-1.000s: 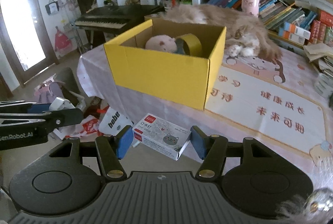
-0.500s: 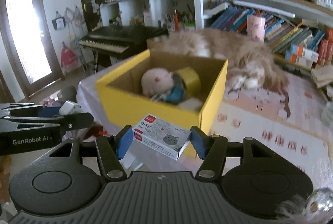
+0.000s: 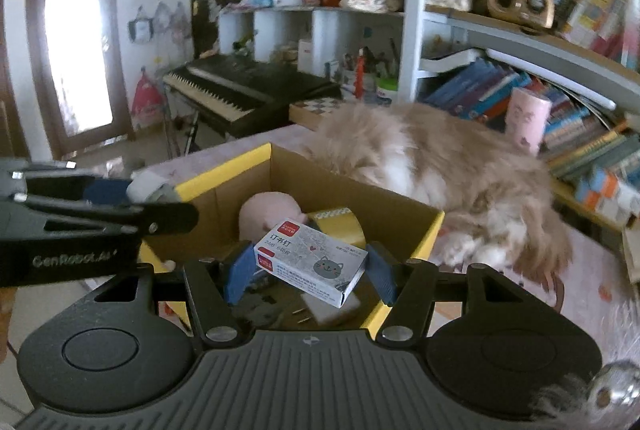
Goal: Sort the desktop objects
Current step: 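Lower the charger and small box into the yellow box and open both grippers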
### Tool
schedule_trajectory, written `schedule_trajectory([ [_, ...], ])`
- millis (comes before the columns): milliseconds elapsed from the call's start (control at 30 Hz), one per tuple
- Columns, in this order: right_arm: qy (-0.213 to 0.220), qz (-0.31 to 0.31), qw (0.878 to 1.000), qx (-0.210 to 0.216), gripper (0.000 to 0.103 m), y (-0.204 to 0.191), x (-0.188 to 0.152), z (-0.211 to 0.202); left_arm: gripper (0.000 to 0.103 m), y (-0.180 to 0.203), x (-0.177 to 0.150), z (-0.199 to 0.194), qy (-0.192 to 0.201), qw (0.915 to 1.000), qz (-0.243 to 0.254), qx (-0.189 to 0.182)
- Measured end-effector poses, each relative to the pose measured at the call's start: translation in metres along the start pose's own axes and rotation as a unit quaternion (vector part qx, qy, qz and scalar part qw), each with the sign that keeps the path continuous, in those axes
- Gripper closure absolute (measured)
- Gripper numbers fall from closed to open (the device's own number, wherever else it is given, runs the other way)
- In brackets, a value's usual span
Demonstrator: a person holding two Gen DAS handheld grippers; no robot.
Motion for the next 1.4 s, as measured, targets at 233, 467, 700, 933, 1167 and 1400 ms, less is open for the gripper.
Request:
schedule_trajectory([
  [233,-0.050,-0.073,0.996,0.005,0.045,0.009,0.003,0.049,0.062,-0.002,0.008,0.047,-0.035,0.9990,0.020,0.018],
  [467,-0.102,-0.137,0.985,0.010,0.045,0.013,-0.006,0.083,0.062,-0.006,0.000,0.088,-0.088,0.9958,0.018,0.018],
  [700,-0.116,-0.190,0.975,-0.003,0.045,0.013,-0.009,0.097,0.062,-0.006,-0.016,0.112,-0.129,0.9912,0.021,0.020],
  [933,-0.135,-0.224,0.965,-0.002,0.045,0.005,-0.017,0.112,0.061,-0.005,-0.017,0.115,-0.137,0.9901,0.026,0.018],
  [1167,-0.127,-0.205,0.971,-0.010,0.039,0.001,-0.017,0.105,0.043,-0.004,-0.011,0.106,-0.110,0.9927,0.045,0.022],
  [1400,-0.092,-0.168,0.981,-0.030,0.037,0.003,-0.009,0.069,0.034,-0.001,-0.001,0.074,-0.067,0.9969,0.039,0.001],
])
Point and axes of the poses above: each gripper's, at about its wrist camera, not at the fingertips, and z roughly the way its jaws point, y to its right, x to its top, the point moved 7 cm from there along z, roughly the way its jaws point, and after that the axes turned 10 degrees about -y, right-handed, at the moved point
